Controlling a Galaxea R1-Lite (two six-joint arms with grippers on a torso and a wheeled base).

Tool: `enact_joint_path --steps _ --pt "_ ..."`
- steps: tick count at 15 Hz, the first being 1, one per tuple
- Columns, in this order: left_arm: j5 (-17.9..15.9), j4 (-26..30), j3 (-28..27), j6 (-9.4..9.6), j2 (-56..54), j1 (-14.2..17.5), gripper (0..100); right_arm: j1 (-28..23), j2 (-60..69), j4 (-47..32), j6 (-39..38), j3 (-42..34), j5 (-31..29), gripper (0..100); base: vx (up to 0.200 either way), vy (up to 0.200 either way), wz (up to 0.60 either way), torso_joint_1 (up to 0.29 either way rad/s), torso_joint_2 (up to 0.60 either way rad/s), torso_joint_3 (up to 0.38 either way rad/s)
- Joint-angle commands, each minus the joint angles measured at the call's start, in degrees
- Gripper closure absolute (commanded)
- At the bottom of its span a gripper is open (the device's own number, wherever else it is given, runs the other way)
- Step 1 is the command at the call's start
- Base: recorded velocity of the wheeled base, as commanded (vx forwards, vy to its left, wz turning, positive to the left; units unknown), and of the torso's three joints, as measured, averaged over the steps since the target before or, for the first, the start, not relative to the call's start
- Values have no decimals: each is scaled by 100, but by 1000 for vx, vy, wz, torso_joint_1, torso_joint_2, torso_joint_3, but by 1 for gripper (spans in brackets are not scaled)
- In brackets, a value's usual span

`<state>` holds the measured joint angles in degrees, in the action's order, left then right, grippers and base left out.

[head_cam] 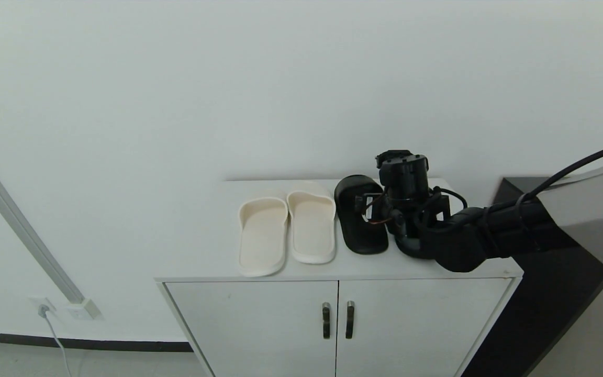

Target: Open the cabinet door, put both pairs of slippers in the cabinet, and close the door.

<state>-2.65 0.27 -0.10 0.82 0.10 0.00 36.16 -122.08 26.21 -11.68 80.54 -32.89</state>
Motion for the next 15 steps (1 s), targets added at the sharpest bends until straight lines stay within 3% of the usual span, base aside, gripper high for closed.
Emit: enact_joint_path --steps 1,6,7,13,15 --pt "10 0 1 -3 8 0 100 -91 -220 60 104 216 -7 0 0 0 0 0 0 0" --pt "1 0 1 -3 8 0 100 -188 -405 51 227 480 2 0 0 0 0 0 0 0" --pt "1 0 1 -3 8 0 100 -188 -422 51 236 480 2 100 0 0 0 0 0 0" --pt "10 0 1 -11 8 0 100 -170 -79 -2 280 550 -16 100 0 0 0 0 0 0" --pt "10 0 1 -11 8 0 100 -83 369 7 474 251 -7 100 0 0 0 0 0 0"
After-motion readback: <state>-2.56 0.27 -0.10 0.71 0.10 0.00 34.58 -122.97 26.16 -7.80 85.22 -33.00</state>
